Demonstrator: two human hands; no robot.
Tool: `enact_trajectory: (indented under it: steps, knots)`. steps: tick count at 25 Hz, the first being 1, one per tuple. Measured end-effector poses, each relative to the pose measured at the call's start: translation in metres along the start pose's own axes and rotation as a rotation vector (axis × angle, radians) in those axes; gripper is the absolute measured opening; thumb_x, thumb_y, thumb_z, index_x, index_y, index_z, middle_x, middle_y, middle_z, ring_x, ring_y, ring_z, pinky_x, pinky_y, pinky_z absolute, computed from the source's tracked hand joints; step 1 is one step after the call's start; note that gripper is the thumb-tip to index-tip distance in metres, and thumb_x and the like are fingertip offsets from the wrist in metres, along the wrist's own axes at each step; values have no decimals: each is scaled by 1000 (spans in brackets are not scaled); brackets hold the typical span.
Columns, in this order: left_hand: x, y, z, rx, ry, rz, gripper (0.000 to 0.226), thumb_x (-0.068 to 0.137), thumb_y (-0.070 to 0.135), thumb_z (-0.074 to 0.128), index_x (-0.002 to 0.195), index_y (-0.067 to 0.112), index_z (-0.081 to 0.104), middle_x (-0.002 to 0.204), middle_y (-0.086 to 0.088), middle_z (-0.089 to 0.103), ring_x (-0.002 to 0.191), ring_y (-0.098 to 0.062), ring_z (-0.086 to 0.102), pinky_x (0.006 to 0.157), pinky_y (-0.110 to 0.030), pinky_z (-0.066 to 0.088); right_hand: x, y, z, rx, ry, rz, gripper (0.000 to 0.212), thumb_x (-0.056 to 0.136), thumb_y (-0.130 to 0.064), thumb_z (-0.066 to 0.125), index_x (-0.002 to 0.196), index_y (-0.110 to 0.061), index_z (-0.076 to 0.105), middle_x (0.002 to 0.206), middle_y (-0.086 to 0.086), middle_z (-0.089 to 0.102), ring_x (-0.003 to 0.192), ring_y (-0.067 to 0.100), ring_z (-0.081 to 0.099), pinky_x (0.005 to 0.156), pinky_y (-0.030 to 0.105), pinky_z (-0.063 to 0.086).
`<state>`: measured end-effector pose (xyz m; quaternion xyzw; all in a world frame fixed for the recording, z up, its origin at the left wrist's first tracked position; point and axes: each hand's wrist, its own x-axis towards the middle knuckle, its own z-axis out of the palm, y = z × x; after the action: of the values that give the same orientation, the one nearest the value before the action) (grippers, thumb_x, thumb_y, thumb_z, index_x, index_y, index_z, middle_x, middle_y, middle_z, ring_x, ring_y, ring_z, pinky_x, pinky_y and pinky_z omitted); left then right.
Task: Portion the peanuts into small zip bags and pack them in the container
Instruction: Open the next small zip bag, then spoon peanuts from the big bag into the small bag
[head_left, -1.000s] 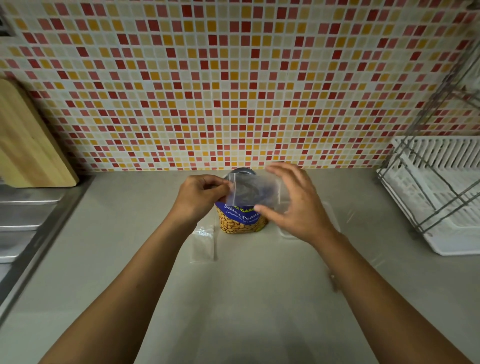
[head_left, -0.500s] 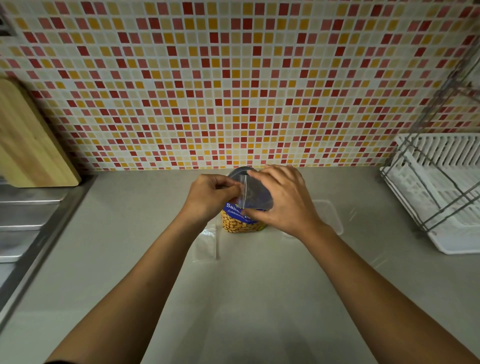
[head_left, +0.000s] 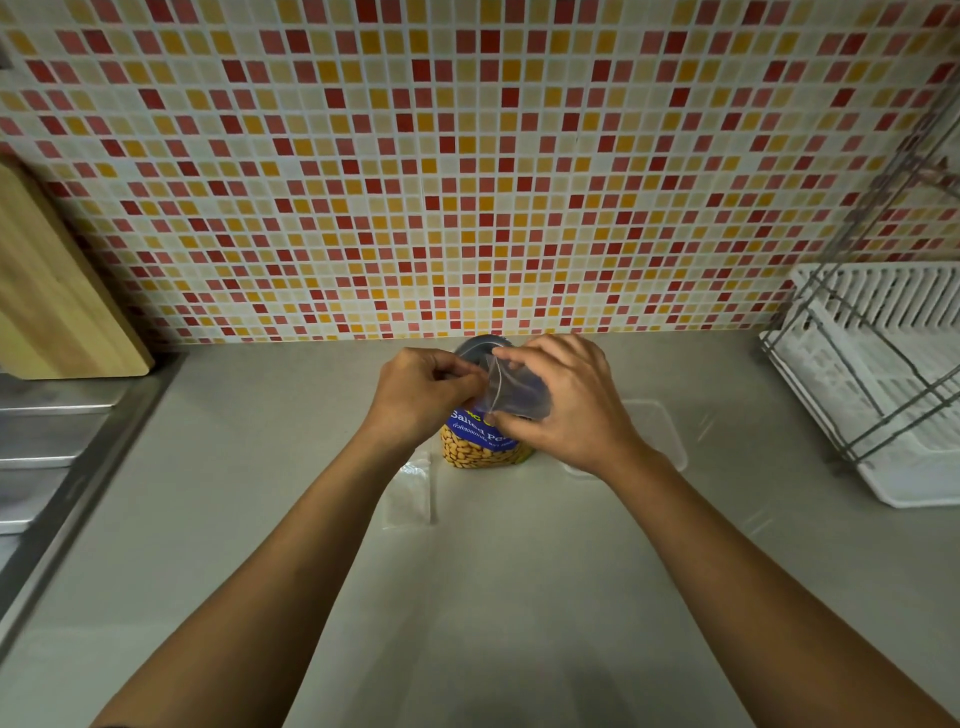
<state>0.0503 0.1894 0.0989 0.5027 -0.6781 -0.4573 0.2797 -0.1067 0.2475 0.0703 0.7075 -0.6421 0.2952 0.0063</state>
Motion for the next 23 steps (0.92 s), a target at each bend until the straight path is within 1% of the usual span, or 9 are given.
enact_trajectory:
  steps: [5, 7, 9, 11, 13, 15, 16, 19, 23]
  knots:
    - [3, -3, -1, -8, -3, -2, 14, 86, 12, 64, 95, 8, 73, 80, -3, 69, 71, -7, 63, 62, -18, 51, 0, -2, 0, 80, 21, 41, 49, 73, -46, 72, 115, -25, 60, 115, -7, 59, 108, 7, 42, 93, 26, 22]
    - [3, -3, -2, -18, -33, 8, 14, 87, 14, 63, 95, 10, 72, 83, -3, 70, 70, -7, 63, 57, -14, 50, -1, -2, 3, 116, 27, 73, 48, 73, -43, 74, 114, -25, 60, 114, -9, 61, 106, 2, 38, 93, 27, 24]
    - [4, -4, -6, -47, -42, 33, 13, 89, 19, 58, 95, 15, 70, 86, 1, 69, 72, -9, 63, 51, -9, 46, -3, 0, 4, 237, 59, 130, 47, 72, -40, 76, 112, -24, 60, 110, -15, 60, 106, 2, 43, 92, 27, 32]
    - [10, -12, -11, -53, 92, 34, 15, 91, 30, 55, 100, 21, 63, 94, 3, 66, 81, -13, 63, 54, -15, 45, -6, 5, 2, 445, 114, 242, 46, 71, -36, 77, 111, -24, 58, 105, -23, 57, 104, 4, 51, 89, 20, 40]
    - [22, -23, -15, 52, 242, -21, 32, 89, 38, 57, 113, 17, 60, 106, 0, 64, 94, -15, 60, 62, -23, 47, -8, 11, 2, 604, 159, 347, 45, 72, -33, 77, 111, -24, 56, 105, -20, 58, 104, 1, 54, 84, 7, 41]
    - [32, -33, -12, 169, 219, -104, 45, 87, 38, 60, 123, 11, 56, 117, -5, 62, 103, -17, 57, 70, -27, 46, -10, 18, 7, 676, 171, 420, 48, 73, -32, 76, 115, -20, 56, 111, -11, 62, 107, 4, 55, 80, 1, 41]
    - [35, -37, -9, 185, 181, -125, 44, 86, 35, 61, 123, 9, 56, 119, -7, 62, 103, -17, 56, 71, -28, 45, -11, 20, 10, 697, 169, 450, 49, 74, -31, 76, 117, -20, 56, 114, -7, 62, 108, 7, 56, 78, 0, 41]
    - [38, -40, -2, 239, 141, -49, 29, 88, 23, 60, 111, 6, 62, 111, -11, 66, 93, -12, 54, 70, -26, 44, -15, 26, 19, 752, 153, 518, 49, 73, -30, 76, 117, -22, 55, 115, -4, 62, 107, 12, 58, 76, 4, 45]
    - [42, -30, 6, 331, 152, 120, 22, 90, 24, 58, 100, 5, 66, 100, -10, 69, 84, -12, 55, 70, -24, 42, -14, 32, 22, 796, 96, 551, 50, 73, -30, 77, 117, -22, 55, 113, -5, 63, 105, 13, 60, 84, 25, 53]
